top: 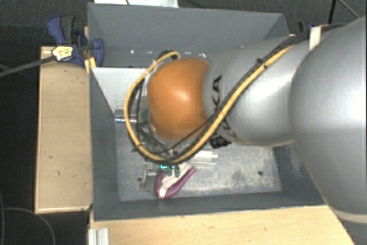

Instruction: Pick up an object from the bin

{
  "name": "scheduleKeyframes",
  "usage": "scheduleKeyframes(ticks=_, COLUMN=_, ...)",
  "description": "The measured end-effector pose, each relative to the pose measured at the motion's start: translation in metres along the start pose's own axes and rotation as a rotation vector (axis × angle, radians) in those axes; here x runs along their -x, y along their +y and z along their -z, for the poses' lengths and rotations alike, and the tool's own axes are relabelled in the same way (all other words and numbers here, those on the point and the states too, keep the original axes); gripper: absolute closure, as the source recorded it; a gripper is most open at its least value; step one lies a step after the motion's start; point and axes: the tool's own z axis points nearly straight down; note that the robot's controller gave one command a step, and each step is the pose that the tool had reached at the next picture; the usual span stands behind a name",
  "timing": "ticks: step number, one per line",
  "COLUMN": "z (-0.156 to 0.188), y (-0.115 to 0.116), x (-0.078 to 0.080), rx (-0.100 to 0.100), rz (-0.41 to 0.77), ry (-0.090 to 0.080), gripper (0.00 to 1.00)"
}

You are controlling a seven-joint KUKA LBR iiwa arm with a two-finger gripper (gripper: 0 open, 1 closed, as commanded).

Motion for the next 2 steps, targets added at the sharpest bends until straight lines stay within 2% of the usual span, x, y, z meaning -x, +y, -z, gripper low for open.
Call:
scheduleKeyframes(ticks=1, z=-0.061, y=-0.070, x=0.012, rx=-0.003, rz=0.278, ry=-0.001, gripper=0.00)
scheduleKeyframes(ticks=2, z=-0.088, y=-0.093, x=-0.001, rx=0.001, rz=0.439, ry=-0.012, gripper=0.00)
